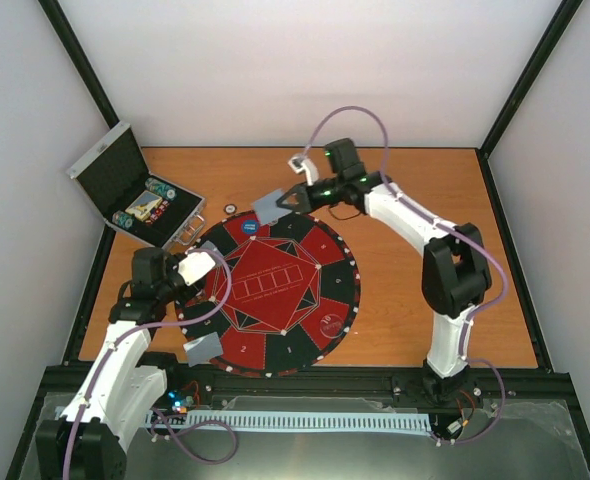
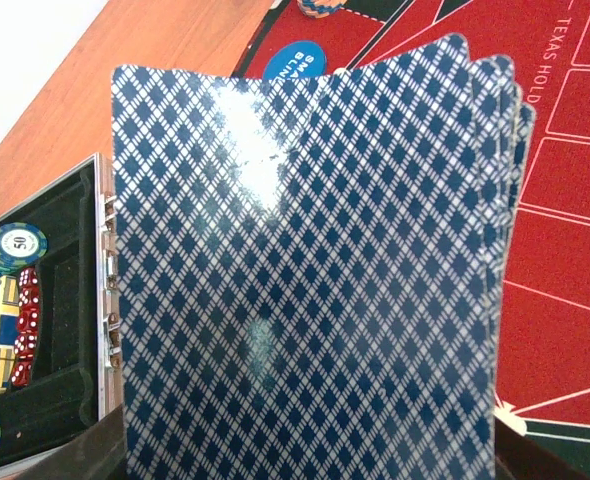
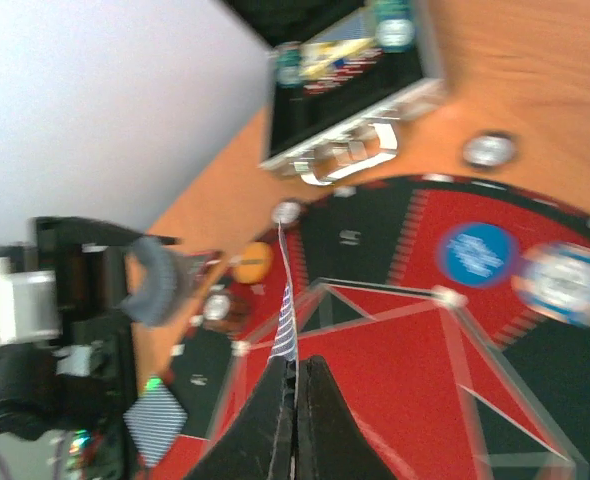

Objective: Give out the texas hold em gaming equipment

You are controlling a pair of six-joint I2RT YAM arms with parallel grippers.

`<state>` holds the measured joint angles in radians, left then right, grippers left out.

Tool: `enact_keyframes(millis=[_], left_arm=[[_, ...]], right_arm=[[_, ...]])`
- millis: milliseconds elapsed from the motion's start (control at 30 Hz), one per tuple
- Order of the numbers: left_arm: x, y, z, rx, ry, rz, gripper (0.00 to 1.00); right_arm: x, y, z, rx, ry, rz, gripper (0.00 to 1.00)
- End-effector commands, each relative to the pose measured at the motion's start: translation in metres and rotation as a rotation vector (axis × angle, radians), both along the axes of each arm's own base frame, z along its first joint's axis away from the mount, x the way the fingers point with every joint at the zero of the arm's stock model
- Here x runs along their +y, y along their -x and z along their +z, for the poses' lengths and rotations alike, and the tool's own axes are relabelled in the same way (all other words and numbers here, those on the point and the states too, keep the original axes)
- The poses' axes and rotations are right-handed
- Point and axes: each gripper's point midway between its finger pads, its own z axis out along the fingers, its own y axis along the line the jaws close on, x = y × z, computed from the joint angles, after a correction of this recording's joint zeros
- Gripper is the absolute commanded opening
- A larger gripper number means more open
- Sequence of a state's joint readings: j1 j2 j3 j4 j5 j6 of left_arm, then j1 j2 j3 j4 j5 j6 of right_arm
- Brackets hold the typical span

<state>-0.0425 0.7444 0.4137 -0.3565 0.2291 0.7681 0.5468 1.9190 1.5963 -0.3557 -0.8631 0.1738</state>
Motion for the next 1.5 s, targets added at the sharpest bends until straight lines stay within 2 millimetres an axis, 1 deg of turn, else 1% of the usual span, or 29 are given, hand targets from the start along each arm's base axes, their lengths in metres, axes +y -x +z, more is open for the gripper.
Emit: enact_keyframes(millis=[0,100,167,200,267,333,367,467,533,600,667,733,800,867,933,1067,1167,1267,1333,1400,1467], left_arm=[[-0.005,-0.004,0.01,-0.048,0.026,-0.01,0.54],[-0.005,-0.004,0.01,-0.052,0.028,-0.013,0.54],[-0.005,-0.004,0.01,-0.053,0.028,-0.013,0.54],[-0.005,-0.004,0.01,-0.053,0.028,-0.014,0.54],[-0.005,-0.004,0.01,-0.052,0.026,-0.012,0.54],[-0.005,-0.004,0.01,-0.052,0.026,-0.016,0.54],[-0.005,-0.005,0.011,-0.055,0.026,-0.016,0.54],[-0.005,-0.005,0.012,-0.06,0.024,-0.016,0.54],[-0.005,-0.005,0.012,-0.061,0.024,-0.015,0.54],[-0.005,-0.004,0.012,-0.06,0.024,-0.015,0.54],[-0.005,-0.004,0.012,-0.06,0.025,-0.014,0.54],[-0.005,-0.004,0.012,-0.062,0.026,-0.016,0.54],[-0.006,-0.005,0.013,-0.065,0.027,-0.017,0.54],[-0.005,-0.005,0.014,-0.067,0.026,-0.014,0.54],[-0.005,-0.005,0.015,-0.069,0.025,-0.016,0.54],[-0.005,-0.005,0.014,-0.072,0.024,-0.019,0.54],[-0.006,-0.006,0.015,-0.073,0.026,-0.018,0.54],[-0.005,-0.005,0.016,-0.072,0.026,-0.017,0.54],[-0.006,-0.005,0.016,-0.069,0.027,-0.018,0.54],[-0.007,-0.005,0.017,-0.069,0.029,-0.022,0.54],[-0.007,-0.005,0.018,-0.07,0.032,-0.027,0.54]], right_arm=[[-0.082,-0.036,-0.049,0.097,0.154,-0.176,0.03],[-0.129,-0.055,-0.092,0.198,0.238,-0.284,0.03],[-0.144,-0.062,-0.114,0.252,0.256,-0.316,0.03],[-0.146,-0.064,-0.122,0.27,0.256,-0.319,0.03],[-0.145,-0.068,-0.135,0.291,0.257,-0.314,0.03],[-0.138,-0.075,-0.141,0.314,0.229,-0.29,0.03],[-0.134,-0.081,-0.141,0.317,0.212,-0.278,0.03],[-0.127,-0.091,-0.154,0.349,0.218,-0.26,0.03],[-0.117,-0.093,-0.163,0.369,0.231,-0.238,0.03],[-0.105,-0.089,-0.174,0.385,0.248,-0.205,0.03],[-0.095,-0.089,-0.18,0.379,0.262,-0.19,0.03],[-0.094,-0.094,-0.188,0.385,0.295,-0.206,0.03],[-0.101,-0.101,-0.199,0.377,0.376,-0.251,0.03],[-0.107,-0.106,-0.206,0.354,0.45,-0.276,0.03],[-0.109,-0.107,-0.207,0.344,0.471,-0.281,0.03],[-0.106,-0.104,-0.208,0.329,0.489,-0.271,0.04],[-0.107,-0.104,-0.208,0.308,0.527,-0.284,0.17],[-0.119,-0.111,-0.199,0.27,0.594,-0.353,0.4],[-0.129,-0.116,-0.185,0.224,0.644,-0.412,0.51],[-0.142,-0.123,-0.168,0.167,0.694,-0.487,0.57],[-0.157,-0.131,-0.148,0.099,0.747,-0.573,0.66]])
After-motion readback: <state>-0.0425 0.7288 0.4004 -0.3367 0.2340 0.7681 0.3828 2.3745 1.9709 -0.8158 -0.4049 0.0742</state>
